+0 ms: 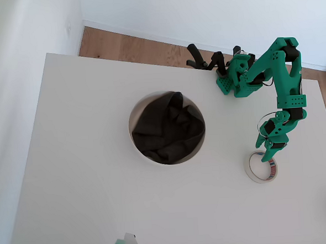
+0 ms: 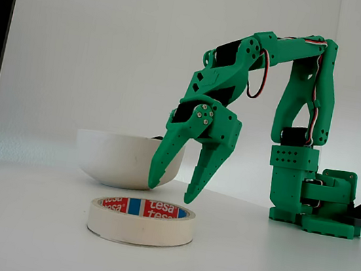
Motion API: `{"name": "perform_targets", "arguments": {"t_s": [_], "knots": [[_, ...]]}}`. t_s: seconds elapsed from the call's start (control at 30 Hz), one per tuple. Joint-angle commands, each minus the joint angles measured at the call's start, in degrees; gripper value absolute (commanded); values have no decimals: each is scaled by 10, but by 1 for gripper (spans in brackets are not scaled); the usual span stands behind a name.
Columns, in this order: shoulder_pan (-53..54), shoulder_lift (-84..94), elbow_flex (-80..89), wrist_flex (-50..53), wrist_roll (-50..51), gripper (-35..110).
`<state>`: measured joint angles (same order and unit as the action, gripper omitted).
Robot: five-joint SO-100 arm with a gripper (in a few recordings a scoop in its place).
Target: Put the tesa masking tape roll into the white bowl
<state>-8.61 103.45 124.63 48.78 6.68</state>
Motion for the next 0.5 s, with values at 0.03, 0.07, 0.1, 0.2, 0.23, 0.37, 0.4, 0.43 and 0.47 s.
{"name": "perform_targets", "arguments": {"t_s": [0.03, 0.07, 0.1, 0.2, 0.23, 0.37, 0.4, 0.43, 0.47], "knots": [[-11, 3, -31, 1, 11, 21], [-11, 0, -31, 0, 13, 21], [-11, -4, -31, 0, 15, 21], [-15, -12, -31, 0, 18, 21], [-17, -15, -31, -1, 18, 21], [-25, -25, -31, -4, 23, 21], [-27, -26, -31, -4, 24, 21], [-30, -27, -31, -4, 25, 21], [-33, -27, -31, -4, 26, 21]]}}
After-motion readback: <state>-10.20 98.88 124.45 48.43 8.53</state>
